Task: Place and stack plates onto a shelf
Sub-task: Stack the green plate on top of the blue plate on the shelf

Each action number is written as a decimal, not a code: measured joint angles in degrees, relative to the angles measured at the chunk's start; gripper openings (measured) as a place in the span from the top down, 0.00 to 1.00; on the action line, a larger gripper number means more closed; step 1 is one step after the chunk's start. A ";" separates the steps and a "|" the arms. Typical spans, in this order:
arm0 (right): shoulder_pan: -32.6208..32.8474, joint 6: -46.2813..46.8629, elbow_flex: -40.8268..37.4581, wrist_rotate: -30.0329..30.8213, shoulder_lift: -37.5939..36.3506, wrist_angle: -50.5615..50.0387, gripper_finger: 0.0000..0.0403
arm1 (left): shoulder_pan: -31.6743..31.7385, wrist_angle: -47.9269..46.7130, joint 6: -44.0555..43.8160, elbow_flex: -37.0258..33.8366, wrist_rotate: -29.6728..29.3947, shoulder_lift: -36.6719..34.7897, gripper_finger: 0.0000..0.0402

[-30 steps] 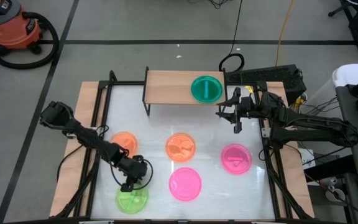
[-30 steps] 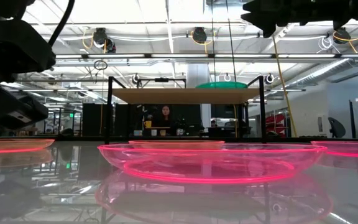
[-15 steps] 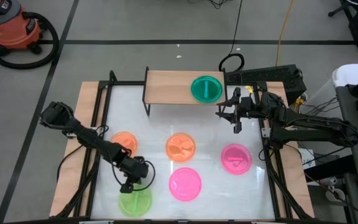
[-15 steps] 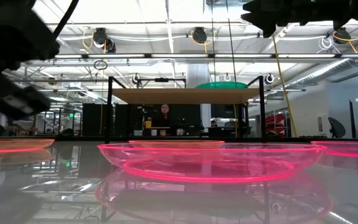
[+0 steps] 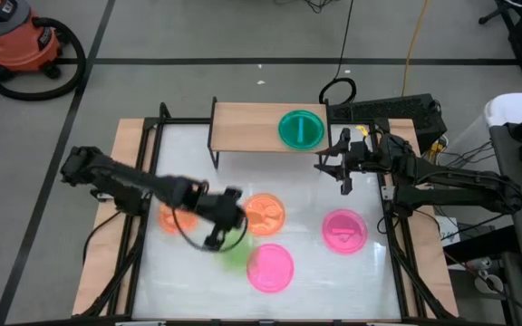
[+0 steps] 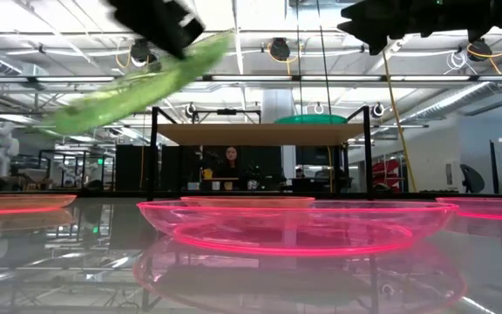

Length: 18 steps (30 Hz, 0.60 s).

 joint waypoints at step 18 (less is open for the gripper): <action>-0.02 -1.62 0.00 -0.08 -4.74 0.52 0.59 | 38.67 34.09 -18.61 8.01 11.55 6.54 1.00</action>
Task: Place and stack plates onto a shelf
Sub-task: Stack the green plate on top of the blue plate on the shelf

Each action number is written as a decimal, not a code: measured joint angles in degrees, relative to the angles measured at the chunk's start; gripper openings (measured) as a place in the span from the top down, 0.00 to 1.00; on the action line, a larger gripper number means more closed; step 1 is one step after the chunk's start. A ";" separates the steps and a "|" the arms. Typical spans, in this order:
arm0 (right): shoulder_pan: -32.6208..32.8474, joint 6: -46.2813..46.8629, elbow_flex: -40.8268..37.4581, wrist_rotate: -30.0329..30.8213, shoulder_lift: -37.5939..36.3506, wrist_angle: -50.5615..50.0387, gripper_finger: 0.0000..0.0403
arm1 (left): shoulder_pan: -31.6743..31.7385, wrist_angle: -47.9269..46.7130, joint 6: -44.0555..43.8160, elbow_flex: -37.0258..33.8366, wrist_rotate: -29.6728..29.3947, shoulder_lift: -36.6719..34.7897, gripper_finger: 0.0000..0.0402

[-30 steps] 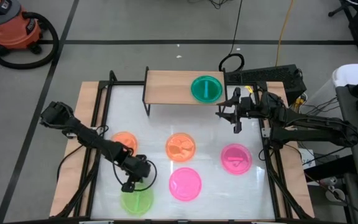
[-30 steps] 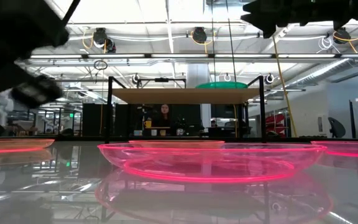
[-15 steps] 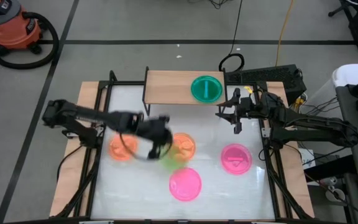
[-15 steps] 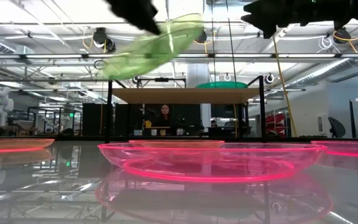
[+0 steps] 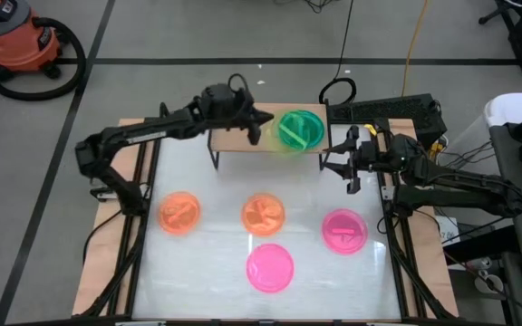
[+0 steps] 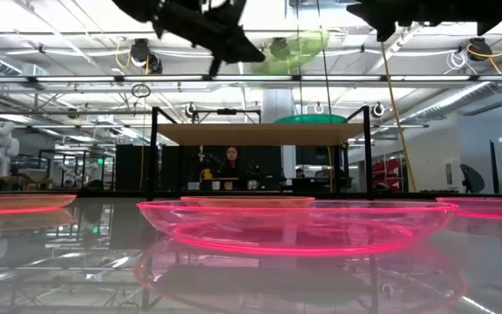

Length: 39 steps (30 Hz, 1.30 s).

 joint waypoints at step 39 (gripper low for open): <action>0.02 -1.51 0.00 0.11 0.20 -1.97 0.59 | 2.31 -6.02 1.90 16.80 -7.69 18.24 0.79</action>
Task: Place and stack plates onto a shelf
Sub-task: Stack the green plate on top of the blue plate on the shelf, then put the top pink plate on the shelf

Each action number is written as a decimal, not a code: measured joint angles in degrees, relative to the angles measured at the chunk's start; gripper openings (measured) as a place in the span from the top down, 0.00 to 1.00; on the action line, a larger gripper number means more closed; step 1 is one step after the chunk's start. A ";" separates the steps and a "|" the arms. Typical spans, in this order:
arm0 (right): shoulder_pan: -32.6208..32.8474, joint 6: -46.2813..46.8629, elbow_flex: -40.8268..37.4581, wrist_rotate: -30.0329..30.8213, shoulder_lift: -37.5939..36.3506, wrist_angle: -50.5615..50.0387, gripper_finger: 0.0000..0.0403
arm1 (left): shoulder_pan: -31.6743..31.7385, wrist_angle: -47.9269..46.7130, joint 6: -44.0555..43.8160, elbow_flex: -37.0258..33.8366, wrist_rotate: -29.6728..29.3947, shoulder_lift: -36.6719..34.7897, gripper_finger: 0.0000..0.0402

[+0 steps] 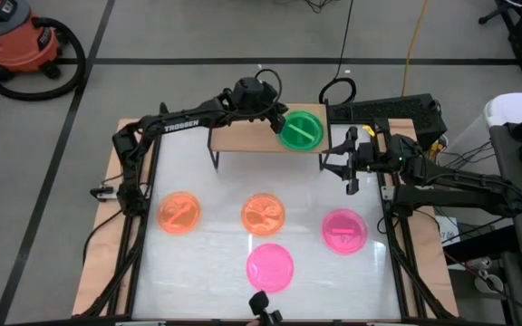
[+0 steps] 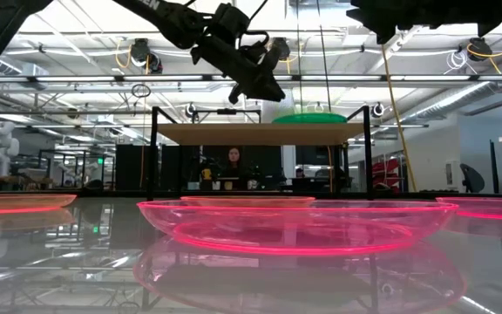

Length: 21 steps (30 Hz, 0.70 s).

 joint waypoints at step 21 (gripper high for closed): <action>9.31 0.29 -0.02 4.03 0.37 -0.72 0.59 | -11.18 -5.92 13.05 -5.06 -3.15 -25.26 0.67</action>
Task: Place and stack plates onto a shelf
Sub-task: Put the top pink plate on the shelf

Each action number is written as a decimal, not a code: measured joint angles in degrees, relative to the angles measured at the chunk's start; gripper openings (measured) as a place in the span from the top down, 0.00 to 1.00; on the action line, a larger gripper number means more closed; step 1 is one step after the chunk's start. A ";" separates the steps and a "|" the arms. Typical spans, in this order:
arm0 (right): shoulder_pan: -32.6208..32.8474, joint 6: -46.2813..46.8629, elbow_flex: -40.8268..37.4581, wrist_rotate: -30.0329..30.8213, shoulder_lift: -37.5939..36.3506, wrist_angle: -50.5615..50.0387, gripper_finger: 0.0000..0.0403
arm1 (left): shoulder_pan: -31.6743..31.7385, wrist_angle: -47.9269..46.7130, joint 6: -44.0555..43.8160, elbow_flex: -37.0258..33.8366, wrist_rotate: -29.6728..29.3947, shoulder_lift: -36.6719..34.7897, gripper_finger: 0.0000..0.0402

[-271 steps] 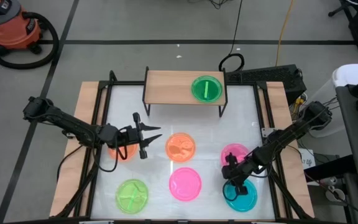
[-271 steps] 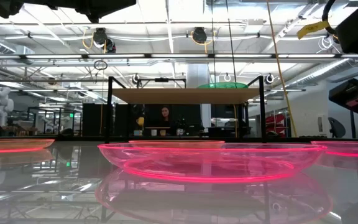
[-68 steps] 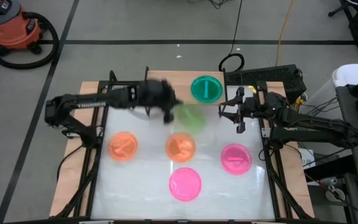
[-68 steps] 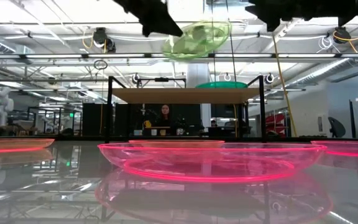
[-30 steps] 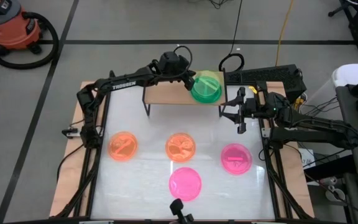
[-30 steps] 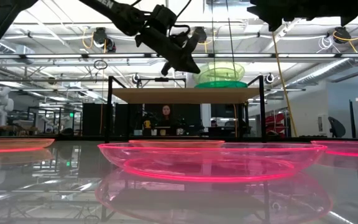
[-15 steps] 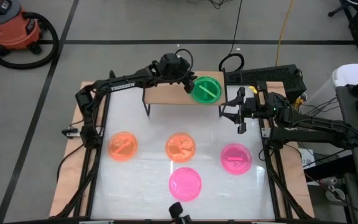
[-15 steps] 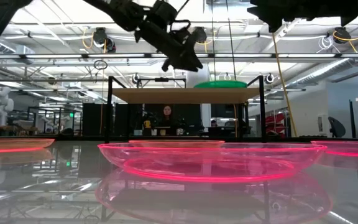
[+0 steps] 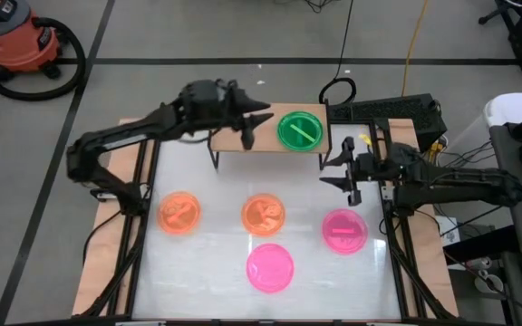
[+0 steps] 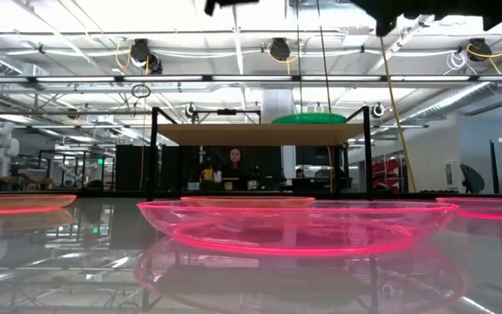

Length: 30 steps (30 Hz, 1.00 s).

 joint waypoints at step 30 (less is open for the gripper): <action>2.32 2.70 8.96 8.17 14.75 -27.85 0.59 | -12.80 49.47 -5.97 -62.05 -4.68 -29.34 0.67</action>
